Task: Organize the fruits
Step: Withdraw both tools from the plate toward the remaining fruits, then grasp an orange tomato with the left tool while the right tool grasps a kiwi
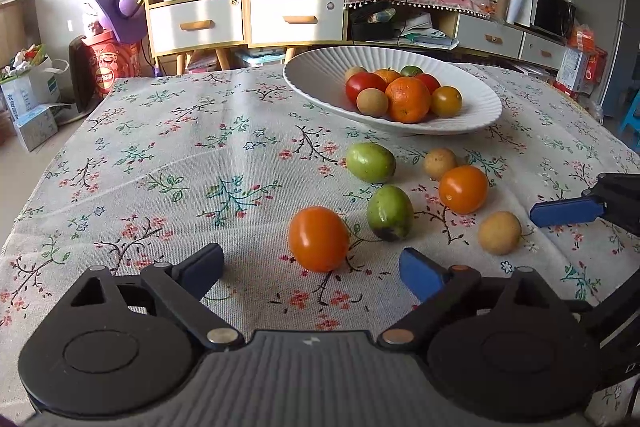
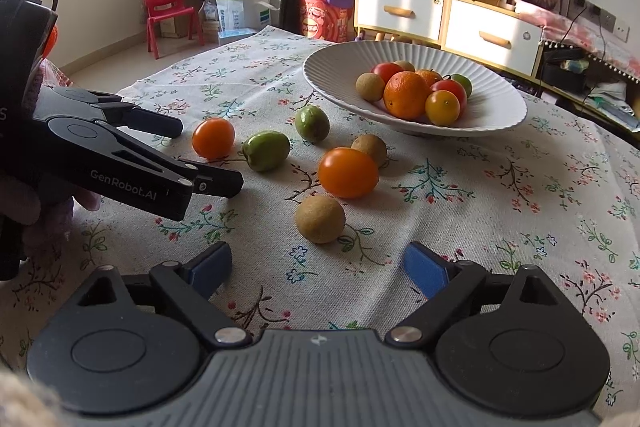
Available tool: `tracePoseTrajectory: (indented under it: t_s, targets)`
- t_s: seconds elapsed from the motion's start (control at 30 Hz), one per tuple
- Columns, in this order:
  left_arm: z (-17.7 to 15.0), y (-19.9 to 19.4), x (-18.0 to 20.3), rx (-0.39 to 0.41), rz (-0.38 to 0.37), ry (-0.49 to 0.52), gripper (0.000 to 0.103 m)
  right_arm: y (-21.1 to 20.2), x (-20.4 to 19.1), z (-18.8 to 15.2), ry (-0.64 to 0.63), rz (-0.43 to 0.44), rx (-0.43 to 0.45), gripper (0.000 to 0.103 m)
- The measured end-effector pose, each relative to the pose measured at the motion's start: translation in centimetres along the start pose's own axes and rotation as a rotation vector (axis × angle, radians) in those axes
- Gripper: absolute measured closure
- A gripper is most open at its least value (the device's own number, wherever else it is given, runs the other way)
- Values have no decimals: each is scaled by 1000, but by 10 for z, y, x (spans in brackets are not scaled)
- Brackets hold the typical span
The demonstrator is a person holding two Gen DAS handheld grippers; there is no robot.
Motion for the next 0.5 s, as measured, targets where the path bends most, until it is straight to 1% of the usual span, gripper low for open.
tracePoseTrajectory:
  t_s: [0.03, 0.1, 0.2, 0.3, 0.33, 0.37, 0.5]
  targets:
    - [1, 0, 1, 3, -2, 2, 25, 0, 0, 0, 0, 0, 0, 16]
    - [2, 0, 2, 5, -5, 4, 31, 1, 1, 2, 0, -2, -1, 18]
    - [3, -1, 3, 6, -14, 7, 40, 2, 3, 4, 1, -3, 1, 23]
    - [3, -1, 5, 8, -21, 11, 49, 2, 3, 6, -3, 1, 6, 34]
    - [3, -1, 6, 8, -23, 11, 51, 2, 4, 7, -4, 3, 7, 39]
    - [3, -1, 6, 8, -25, 13, 52, 2, 3, 7, -6, 4, 7, 41]
    - [3, -2, 7, 10, -27, 15, 61, 2, 2, 8, -17, 11, 11, 47]
Point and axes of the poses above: each gripper's, at about its wrist camera, not at the fingertips, and y roughly the way its jaws point, x to its right, z to its top, the point moved 3 cm from there along y, roughly the way its jaws point, and after that the axes turned 15 degrees about -y, right-handed, at the moved point
